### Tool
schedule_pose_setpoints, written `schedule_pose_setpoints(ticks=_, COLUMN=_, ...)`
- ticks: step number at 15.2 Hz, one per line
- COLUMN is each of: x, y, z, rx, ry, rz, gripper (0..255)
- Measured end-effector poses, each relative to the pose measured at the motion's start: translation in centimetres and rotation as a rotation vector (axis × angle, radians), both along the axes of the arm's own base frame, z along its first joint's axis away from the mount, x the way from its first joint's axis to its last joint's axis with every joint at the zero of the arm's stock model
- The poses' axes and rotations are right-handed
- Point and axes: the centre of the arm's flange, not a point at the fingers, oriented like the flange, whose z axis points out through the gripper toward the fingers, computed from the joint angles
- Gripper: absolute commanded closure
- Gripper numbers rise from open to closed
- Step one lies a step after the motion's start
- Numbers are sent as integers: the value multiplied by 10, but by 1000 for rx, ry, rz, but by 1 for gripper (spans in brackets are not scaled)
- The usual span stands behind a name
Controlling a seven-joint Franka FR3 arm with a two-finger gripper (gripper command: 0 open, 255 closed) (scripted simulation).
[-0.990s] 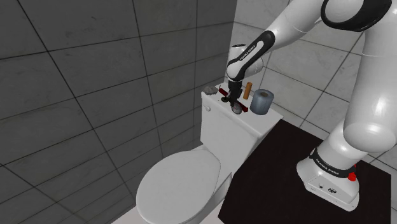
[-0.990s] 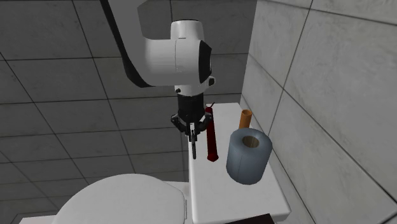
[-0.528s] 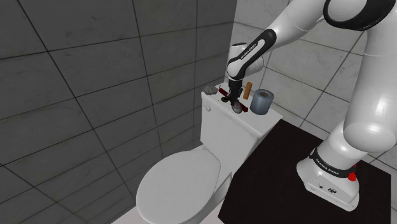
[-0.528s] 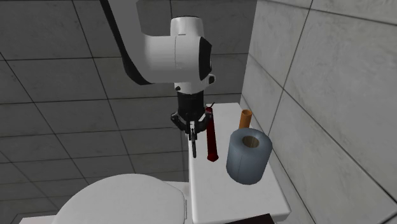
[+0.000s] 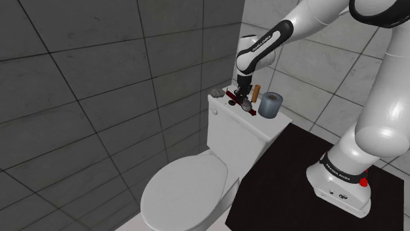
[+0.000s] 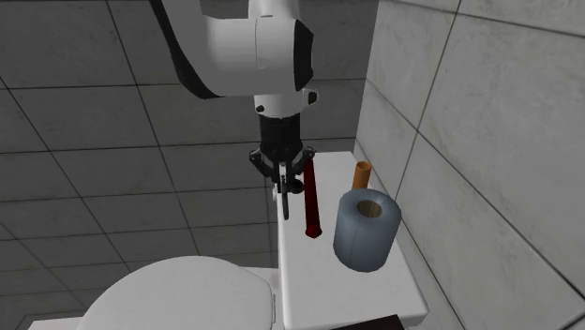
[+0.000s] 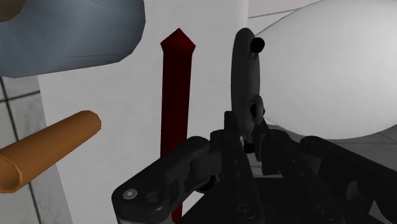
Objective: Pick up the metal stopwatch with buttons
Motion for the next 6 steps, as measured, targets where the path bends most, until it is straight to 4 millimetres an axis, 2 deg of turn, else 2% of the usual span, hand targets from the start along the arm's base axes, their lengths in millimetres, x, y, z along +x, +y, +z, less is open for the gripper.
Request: schedule_pose_setpoints(ticks=6, x=0, y=0, z=28, rx=0, ry=0, rz=0, gripper=255)
